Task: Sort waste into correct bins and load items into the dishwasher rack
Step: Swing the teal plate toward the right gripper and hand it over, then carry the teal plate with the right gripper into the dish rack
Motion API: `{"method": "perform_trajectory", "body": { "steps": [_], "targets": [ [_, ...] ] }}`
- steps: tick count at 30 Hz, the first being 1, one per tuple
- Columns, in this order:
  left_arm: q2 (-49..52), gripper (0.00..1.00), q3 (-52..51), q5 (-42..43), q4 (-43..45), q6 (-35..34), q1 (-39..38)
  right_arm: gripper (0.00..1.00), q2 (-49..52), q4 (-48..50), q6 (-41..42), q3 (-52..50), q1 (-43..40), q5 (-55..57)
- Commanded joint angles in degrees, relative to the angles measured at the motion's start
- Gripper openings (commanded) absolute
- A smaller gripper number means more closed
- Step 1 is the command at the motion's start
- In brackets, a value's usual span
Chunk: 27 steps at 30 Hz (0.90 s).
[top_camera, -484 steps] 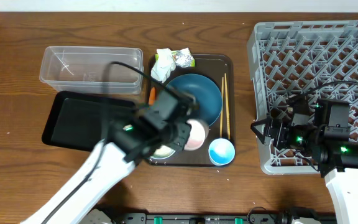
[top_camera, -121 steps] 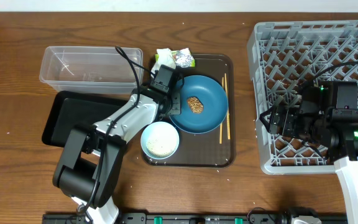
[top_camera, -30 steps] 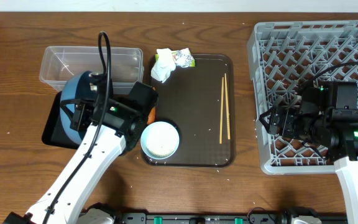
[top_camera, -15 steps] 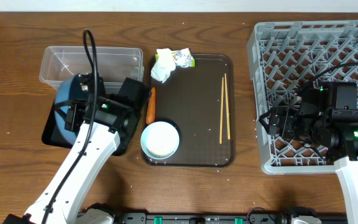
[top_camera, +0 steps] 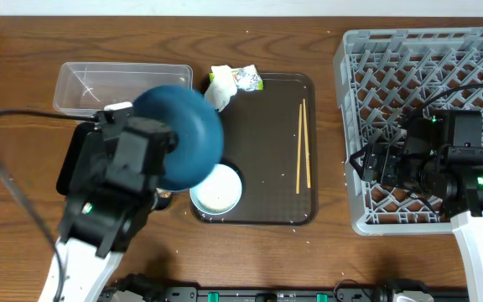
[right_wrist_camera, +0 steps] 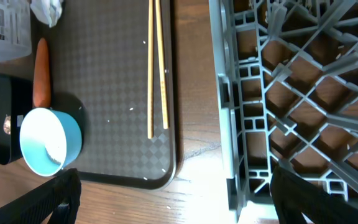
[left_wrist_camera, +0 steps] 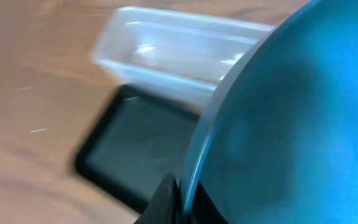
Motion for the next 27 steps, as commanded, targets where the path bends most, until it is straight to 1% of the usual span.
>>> {"method": "perform_trajectory", "body": {
  "steps": [1, 4, 6, 8, 10, 12, 17, 20, 21, 22, 23, 24, 27],
  "targets": [
    [-0.2, 0.06, 1.7, 18.8, 1.9, 2.6, 0.1, 0.91, -0.2, 0.4, 0.2, 0.7, 0.9, 0.5],
    [1.2, 0.07, 1.7, 25.8, 2.1, 3.0, 0.1, 0.91, -0.2, 1.1, 0.2, 0.7, 0.9, 0.3],
    [2.7, 0.06, 1.6, 28.9, 2.3, 3.0, 0.1, 0.88, -0.2, 2.3, -1.3, 0.7, 0.9, -3.0],
    [4.5, 0.06, 1.6, 33.5, 3.1, 3.1, 0.1, 0.79, -0.2, 4.7, -8.4, 0.7, 0.9, -14.3],
    [6.0, 0.06, 1.6, 38.8, 4.6, 3.8, 0.1, 0.78, -0.2, 6.5, -12.8, 0.7, 1.1, -23.3],
    [7.2, 0.06, 1.6, 42.4, 6.3, 3.9, 0.0, 0.78, -0.2, 7.9, -14.0, 0.7, 1.5, -27.5],
    [8.3, 0.06, 1.6, 43.1, 8.9, 4.0, -2.1, 0.78, -0.2, 9.9, -14.2, 0.7, 4.3, -29.0],
    [8.2, 0.06, 1.6, 43.1, 10.7, 5.6, -4.7, 0.77, 0.4, 10.8, -14.3, 0.7, 6.9, -28.6],
    [8.2, 0.06, 1.6, 43.1, 11.2, 5.8, -5.5, 0.75, 0.8, 11.2, -14.3, 0.7, 7.8, -28.7],
    [8.2, 0.06, 1.6, 43.0, 11.6, 6.0, -6.4, 0.69, 1.2, 11.7, -14.3, 0.7, 8.6, -28.6],
    [8.2, 0.06, 1.6, 43.0, 12.0, 6.0, -7.2, 0.59, 1.7, 12.0, -14.3, 0.7, 9.4, -28.5],
    [8.2, 0.06, 1.6, 42.5, 12.2, 6.0, -7.8, 0.43, 2.2, 12.2, -14.3, 0.7, 9.9, -27.7],
    [8.2, 0.06, 1.6, 40.9, 12.5, 6.0, -9.2, 0.08, 3.7, 11.9, -12.8, 0.7, 11.0, -19.5]
  ]
}}
